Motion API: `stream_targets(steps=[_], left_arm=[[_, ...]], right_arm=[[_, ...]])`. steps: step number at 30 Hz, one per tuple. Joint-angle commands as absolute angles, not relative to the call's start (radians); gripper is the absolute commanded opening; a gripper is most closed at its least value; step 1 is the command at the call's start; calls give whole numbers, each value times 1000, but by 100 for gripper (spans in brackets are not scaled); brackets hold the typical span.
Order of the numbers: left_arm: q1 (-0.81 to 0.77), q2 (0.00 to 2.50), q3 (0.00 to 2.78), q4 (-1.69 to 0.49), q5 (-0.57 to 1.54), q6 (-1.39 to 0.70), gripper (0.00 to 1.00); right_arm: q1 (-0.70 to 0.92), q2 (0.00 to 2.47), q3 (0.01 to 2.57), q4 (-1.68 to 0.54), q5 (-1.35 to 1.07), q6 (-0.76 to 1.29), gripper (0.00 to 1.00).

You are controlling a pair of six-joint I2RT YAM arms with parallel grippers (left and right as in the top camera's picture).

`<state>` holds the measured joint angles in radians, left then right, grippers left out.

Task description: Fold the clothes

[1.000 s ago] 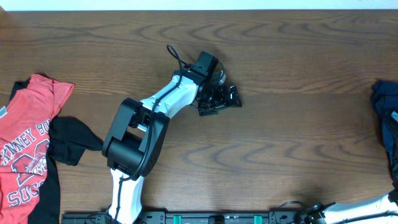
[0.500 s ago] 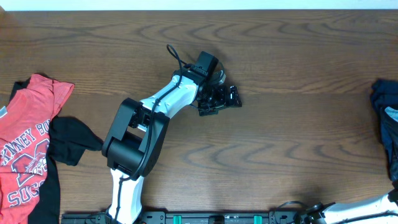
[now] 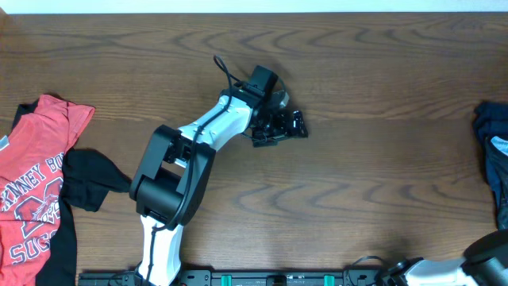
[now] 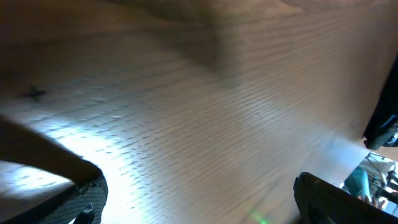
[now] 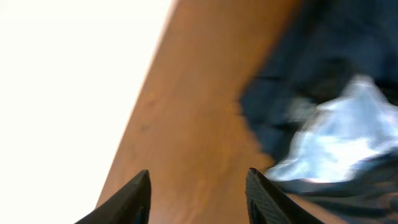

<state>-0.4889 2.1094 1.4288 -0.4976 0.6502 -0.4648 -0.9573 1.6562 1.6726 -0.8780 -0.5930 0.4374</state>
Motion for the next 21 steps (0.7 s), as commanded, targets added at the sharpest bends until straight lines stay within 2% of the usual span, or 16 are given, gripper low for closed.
stream_targets(steps=[1,4,8,11,16,21], left_arm=[[-415,2069,1434,-516,494,-419,98],[-345,1975,1437,-544,422,-419,98],[-236,1852,1437,-637,386,-390,98],[-141,1749,1437,-727,309,-346,98],[1,1575,1437,-850,273,-265,98],[93,1385,1437,-944,259,-210,98]], right_arm=[[-863,1589,1687,-912,-639,429,53],[-769,1567,1687,-938,-636,396,60],[-635,1565,1687,-981,-627,329,77],[-526,1565,1687,-1024,-567,288,99],[-351,1565,1687,-1095,-395,252,99],[-229,1565,1687,-1164,-370,206,99]])
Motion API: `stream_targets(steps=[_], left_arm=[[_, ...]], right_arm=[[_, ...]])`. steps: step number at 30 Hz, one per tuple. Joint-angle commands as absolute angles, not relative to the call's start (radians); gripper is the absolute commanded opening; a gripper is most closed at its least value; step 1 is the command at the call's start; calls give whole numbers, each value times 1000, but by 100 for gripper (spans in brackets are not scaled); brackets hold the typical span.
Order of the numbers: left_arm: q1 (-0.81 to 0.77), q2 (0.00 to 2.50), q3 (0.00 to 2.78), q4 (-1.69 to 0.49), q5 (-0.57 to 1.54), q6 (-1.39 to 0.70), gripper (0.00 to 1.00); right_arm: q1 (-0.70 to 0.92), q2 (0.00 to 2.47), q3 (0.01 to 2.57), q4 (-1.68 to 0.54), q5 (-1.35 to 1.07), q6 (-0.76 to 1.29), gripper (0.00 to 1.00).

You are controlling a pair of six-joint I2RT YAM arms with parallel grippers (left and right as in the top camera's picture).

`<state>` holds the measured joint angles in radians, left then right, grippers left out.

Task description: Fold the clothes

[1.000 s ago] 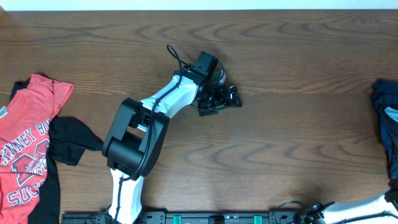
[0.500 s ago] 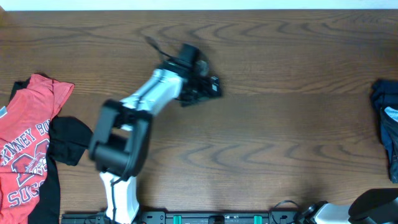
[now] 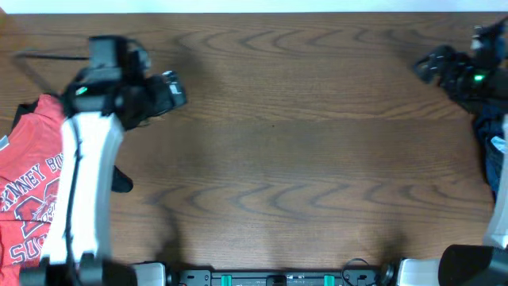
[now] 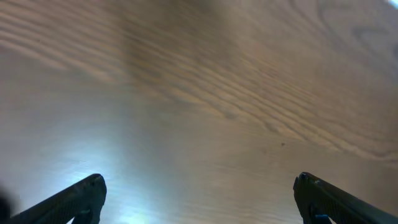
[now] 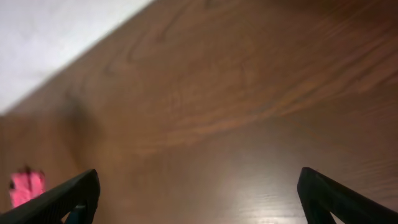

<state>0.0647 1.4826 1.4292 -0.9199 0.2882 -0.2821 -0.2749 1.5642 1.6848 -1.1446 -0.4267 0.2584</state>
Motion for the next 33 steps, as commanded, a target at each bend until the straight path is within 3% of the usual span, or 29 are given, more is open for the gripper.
stream_targets(steps=[1,9,18,26,33], left_arm=[[102,1345,1437,-957,247,-210,98],[112,973,1437,-1015,207,-208,98],[112,637,1438,-1141,208,-152,98],[99,547,1438,-1324,145,-53,98],[-2,547,1438,-1316,48,-53,98]], right_arm=[[-210,1564,1687,-1179,-366,197,99],[-54,1488,1687,-1227,-250,159,99],[90,1231,1687,-1205,-85,169,99],[112,1009,1687,-1282,113,222,99],[112,841,1687,-1417,154,247,99]])
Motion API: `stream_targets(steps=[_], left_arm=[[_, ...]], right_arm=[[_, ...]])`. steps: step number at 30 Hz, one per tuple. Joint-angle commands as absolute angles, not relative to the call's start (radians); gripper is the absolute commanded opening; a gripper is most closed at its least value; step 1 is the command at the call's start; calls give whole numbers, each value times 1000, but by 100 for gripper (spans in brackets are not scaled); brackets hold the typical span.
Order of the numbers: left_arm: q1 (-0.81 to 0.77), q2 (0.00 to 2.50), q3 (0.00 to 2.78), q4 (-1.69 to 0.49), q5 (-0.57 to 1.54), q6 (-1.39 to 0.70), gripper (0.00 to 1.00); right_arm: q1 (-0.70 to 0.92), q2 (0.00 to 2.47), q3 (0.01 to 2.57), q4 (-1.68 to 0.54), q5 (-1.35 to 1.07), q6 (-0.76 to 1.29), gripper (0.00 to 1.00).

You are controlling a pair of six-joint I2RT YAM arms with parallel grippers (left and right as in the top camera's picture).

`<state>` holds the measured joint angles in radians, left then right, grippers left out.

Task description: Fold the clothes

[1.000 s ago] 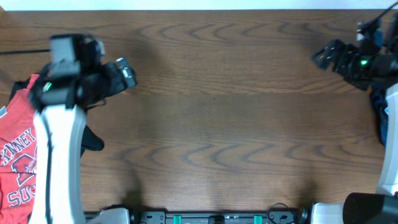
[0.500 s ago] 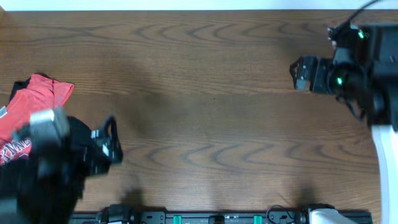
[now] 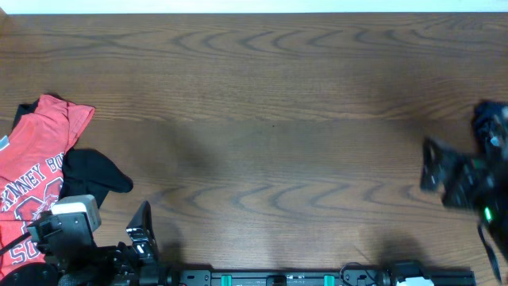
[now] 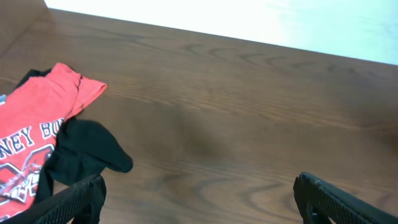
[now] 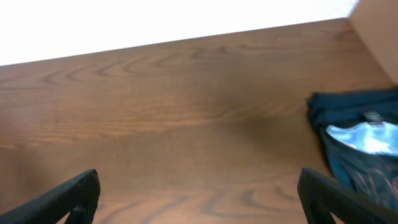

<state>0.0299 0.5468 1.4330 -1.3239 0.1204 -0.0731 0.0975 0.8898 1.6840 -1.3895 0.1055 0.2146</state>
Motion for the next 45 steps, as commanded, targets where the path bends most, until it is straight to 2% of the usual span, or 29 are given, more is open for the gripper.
stream_targets(steps=[1,24,45], left_arm=[[-13,547,1438,-1315,42,-55,98],[-46,547,1438,-1300,36,-56,98],[-45,547,1438,-1302,36,-56,98]], right_arm=[[112,823,1687,-1436,154,262,99],[112,782,1687,-1573,130,276,99],[112,782,1687,-1576,130,276,99]])
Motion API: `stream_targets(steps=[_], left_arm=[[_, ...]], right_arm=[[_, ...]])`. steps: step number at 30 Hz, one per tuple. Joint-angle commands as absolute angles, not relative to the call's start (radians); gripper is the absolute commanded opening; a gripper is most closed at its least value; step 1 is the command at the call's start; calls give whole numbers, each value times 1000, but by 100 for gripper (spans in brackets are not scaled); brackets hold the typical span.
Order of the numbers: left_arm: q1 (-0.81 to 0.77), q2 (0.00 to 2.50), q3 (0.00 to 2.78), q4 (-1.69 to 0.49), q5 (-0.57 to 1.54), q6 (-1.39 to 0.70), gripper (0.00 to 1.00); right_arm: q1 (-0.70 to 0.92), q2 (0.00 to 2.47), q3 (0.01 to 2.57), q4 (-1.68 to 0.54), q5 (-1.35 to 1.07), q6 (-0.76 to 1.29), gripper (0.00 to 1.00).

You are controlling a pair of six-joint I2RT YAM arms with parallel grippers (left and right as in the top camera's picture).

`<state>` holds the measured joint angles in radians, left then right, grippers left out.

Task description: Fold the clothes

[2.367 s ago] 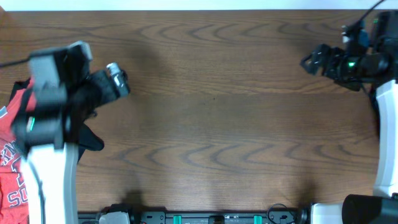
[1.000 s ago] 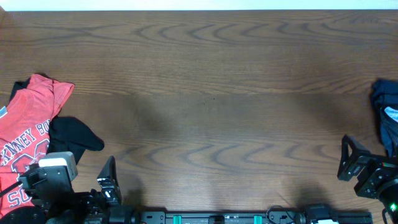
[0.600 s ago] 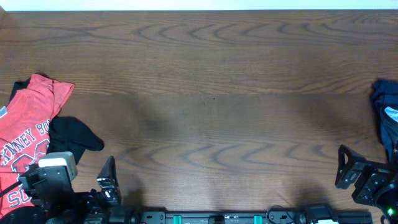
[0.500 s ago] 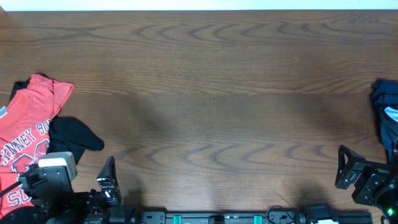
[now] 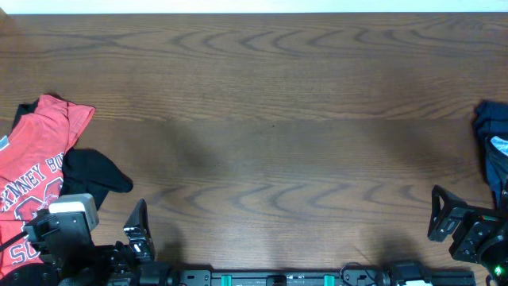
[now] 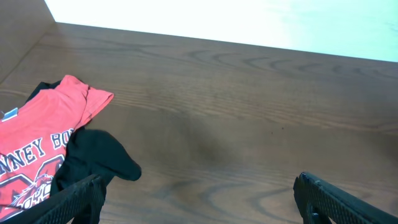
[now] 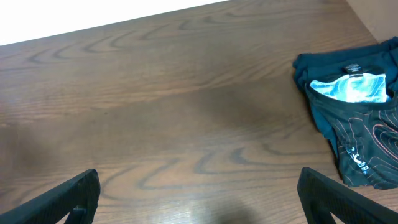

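A red T-shirt (image 5: 36,187) with white lettering lies crumpled at the table's left edge, and a black garment (image 5: 94,176) sits partly under it. The left wrist view also shows the red shirt (image 6: 37,140) and the black garment (image 6: 99,158). A dark blue garment (image 5: 492,147) with a pale blue patch lies at the right edge, also in the right wrist view (image 7: 351,118). My left gripper (image 5: 91,242) is at the front left corner, open and empty (image 6: 199,199). My right gripper (image 5: 464,226) is at the front right, open and empty (image 7: 199,193).
The brown wooden table (image 5: 270,135) runs between the two piles. A black rail with green fittings (image 5: 278,278) lines the front edge. Beyond the far edge is a white floor or wall (image 6: 249,18).
My right gripper has dropped back from beside the blue garment to the front right corner. The left gripper has barely shifted. No garment has moved.
At first my left arm reached over the table's middle while the right hung near the blue garment. Then the left was at the far left and the right at the far right corner. Later both sat toward the front, and now both rest open at the front corners.
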<state>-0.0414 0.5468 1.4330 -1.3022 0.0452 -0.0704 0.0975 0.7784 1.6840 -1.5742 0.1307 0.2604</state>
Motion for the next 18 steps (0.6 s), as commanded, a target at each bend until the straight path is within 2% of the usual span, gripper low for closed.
stream_targets(steps=[1,12,18], left_arm=[[-46,547,1438,-1301,37,-56,98],[-46,547,1437,-1296,47,-72,98],[-75,451,1367,-1018,36,-80,98]], right_arm=[[112,782,1687,-1576,130,276,99],[112,782,1687,-1576,130,276,99],[112,782,1687,-1576,130,276,99]])
